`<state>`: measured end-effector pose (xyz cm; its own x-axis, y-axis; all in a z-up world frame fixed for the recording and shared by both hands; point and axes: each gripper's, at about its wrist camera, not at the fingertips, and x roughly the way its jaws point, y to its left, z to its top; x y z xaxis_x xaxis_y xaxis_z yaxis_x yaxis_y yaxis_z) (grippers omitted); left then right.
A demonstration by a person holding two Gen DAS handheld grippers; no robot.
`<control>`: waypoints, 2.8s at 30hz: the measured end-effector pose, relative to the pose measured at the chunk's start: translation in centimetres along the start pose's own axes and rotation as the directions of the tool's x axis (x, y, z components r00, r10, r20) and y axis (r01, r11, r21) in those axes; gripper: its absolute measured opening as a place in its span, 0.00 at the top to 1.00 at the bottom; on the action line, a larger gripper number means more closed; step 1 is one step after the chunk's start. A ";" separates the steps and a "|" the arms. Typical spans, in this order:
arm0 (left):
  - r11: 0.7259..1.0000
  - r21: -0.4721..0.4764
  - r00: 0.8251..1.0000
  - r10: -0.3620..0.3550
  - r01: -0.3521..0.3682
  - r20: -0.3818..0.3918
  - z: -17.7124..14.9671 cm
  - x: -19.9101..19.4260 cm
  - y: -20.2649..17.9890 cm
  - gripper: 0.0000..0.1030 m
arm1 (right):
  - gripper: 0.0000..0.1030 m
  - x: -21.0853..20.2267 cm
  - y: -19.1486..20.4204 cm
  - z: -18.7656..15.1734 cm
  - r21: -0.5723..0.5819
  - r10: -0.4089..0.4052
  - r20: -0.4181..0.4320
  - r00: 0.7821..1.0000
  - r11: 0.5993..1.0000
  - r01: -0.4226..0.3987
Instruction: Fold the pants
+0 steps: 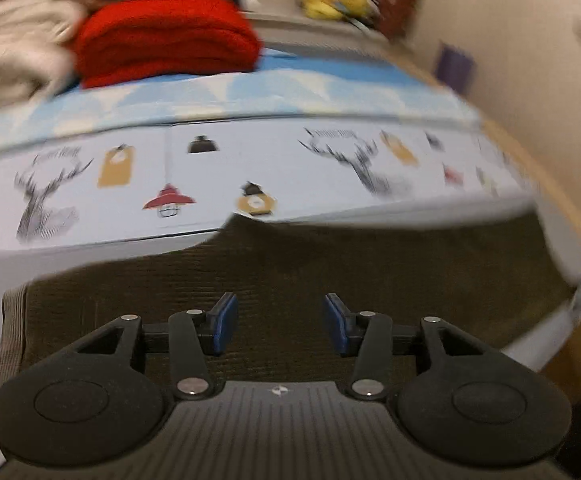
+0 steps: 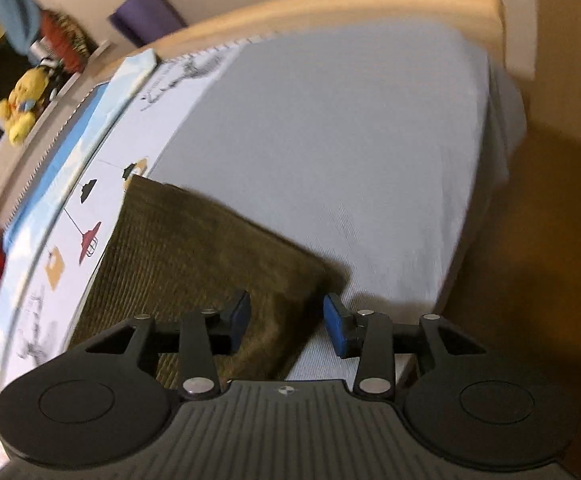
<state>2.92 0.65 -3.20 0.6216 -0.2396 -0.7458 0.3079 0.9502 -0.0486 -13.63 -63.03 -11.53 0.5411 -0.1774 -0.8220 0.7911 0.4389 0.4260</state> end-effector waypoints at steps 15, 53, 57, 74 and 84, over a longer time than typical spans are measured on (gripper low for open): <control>0.997 0.021 0.997 0.073 -0.072 -0.040 -0.3 2.7 1.1 0.49 | 0.78 0.4 2.2 -0.3 0.139 -0.066 0.094 0.993 0.989 0.052; 0.959 -0.207 0.980 0.178 -0.194 -0.092 -2.0 0.2 10.0 0.48 | 0.41 -2.9 29.9 -45.0 -0.910 0.155 -0.409 0.899 -0.145 -0.389; 0.959 -0.203 0.978 0.183 -0.200 -0.099 -2.1 0.3 10.0 0.48 | 0.50 -3.0 29.6 -46.1 -0.900 0.160 -0.399 0.903 -0.255 -0.353; 0.959 -0.203 0.978 0.183 -0.199 -0.097 -2.0 0.3 9.7 0.48 | 0.75 -5.2 28.5 -47.0 -0.857 0.219 -0.433 0.874 -0.401 -0.324; 0.962 -0.194 0.980 0.175 -0.191 -0.096 -1.7 0.7 9.4 0.48 | 0.65 -4.9 29.1 -41.6 -0.905 0.221 -0.420 0.880 -0.169 -0.389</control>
<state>4.97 9.72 -5.30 0.5936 -0.0496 -0.8032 0.0384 0.9987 -0.0333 -5.15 -12.73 -10.86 0.5315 0.3108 -0.7880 -0.6030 0.7922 -0.0943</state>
